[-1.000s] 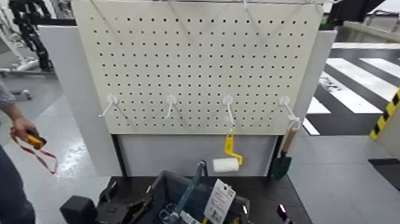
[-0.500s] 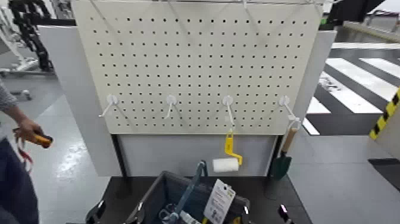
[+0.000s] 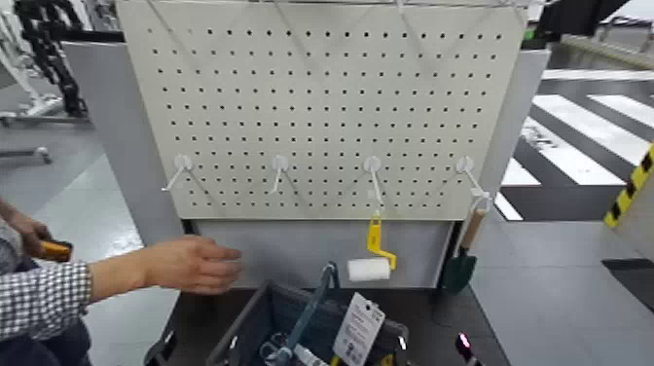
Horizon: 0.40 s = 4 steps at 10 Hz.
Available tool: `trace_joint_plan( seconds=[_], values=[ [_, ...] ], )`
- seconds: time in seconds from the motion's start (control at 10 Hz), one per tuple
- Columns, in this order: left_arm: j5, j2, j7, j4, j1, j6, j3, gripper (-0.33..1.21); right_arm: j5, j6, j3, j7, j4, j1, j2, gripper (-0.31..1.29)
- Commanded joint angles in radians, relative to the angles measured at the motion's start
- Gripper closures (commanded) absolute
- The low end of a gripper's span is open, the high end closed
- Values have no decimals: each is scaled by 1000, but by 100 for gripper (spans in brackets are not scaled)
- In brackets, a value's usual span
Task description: Put the red screwdriver into the crate.
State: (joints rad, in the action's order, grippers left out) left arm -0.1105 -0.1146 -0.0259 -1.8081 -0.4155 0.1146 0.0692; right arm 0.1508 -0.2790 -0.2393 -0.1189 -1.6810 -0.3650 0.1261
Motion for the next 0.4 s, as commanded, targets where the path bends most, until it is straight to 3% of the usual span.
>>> trace_joint_plan(
  seconds=[0.1,0.4],
  values=[
    [-5,0,-12,0,4,-13,0,18,0,6,2,-1,0,-2,-2,16],
    [-6,-2,-23,1,9,-20,0,18,-8,27,5,-2,-11,-3,-2,16]
  ],
)
